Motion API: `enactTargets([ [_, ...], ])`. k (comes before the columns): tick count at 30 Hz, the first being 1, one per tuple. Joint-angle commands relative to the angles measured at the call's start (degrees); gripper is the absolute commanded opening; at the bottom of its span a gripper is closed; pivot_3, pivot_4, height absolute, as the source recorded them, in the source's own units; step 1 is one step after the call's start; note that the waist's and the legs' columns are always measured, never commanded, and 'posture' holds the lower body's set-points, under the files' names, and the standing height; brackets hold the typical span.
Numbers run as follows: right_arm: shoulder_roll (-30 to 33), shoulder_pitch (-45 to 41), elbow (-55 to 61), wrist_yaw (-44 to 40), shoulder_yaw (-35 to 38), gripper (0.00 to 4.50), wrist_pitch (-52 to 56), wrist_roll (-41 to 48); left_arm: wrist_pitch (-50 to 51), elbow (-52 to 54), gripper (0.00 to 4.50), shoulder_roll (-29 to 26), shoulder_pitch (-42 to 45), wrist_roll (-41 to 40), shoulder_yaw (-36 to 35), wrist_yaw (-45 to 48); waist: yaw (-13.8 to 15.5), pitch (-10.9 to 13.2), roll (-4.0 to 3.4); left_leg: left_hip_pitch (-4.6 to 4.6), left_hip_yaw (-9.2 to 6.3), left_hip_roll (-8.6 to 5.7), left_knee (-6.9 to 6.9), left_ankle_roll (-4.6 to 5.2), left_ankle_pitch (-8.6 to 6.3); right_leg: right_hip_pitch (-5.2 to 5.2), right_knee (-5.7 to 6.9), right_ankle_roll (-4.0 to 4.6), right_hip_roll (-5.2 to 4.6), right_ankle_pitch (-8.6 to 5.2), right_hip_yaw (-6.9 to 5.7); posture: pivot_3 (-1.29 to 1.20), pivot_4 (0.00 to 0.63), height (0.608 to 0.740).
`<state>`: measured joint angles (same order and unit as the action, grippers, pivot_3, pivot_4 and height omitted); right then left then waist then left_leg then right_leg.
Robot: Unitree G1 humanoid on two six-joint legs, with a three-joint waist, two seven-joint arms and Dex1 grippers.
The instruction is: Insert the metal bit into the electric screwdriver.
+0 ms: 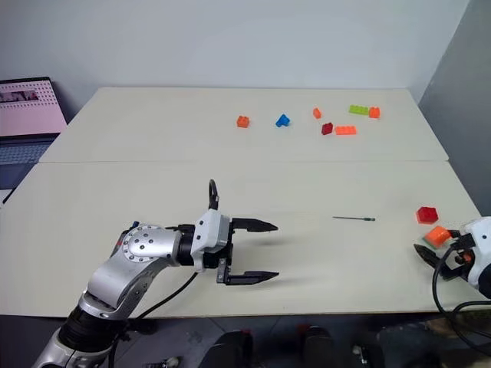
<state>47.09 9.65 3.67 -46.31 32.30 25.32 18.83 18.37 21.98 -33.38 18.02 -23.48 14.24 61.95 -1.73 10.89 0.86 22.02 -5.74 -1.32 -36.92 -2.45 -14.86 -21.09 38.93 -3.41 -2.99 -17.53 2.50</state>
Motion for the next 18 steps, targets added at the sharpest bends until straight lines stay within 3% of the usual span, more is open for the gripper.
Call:
enactTargets([
  [1,3.3,-1.2,-1.1,-1.3,4.0,4.49,-2.5,0.7,-0.8,0.1,4.50,0.1,0.9,-0.2,-1.1,-0.1,0.0,0.0,0.00,0.00,0.00,0.00,0.00,0.00,0.00,0.00,0.00,0.00,0.01,0.00,-0.01,0.00,0.150,0.740],
  [10,8.2,-5.9,0.8,-5.0,3.3,4.49,-3.8,2.6,0.4,1.0,4.50,0.4,0.3,-0.3,-4.3,-5.0,0.0,0.0,0.03,0.01,0.00,0.01,0.00,0.00,0.00,0.01,-0.01,0.00,0.00,0.00,-0.01,0.00,0.150,0.740],
  [18,11.2,-13.7,7.0,-9.7,-4.8,4.49,-0.7,5.9,4.4,3.8,4.50,-1.8,-1.6,3.7,-10.9,-16.2,-0.1,0.0,0.04,0.01,-0.04,0.02,-0.01,0.00,0.00,0.00,-0.01,-0.01,0.00,0.00,-0.02,0.00,0.150,0.740],
])
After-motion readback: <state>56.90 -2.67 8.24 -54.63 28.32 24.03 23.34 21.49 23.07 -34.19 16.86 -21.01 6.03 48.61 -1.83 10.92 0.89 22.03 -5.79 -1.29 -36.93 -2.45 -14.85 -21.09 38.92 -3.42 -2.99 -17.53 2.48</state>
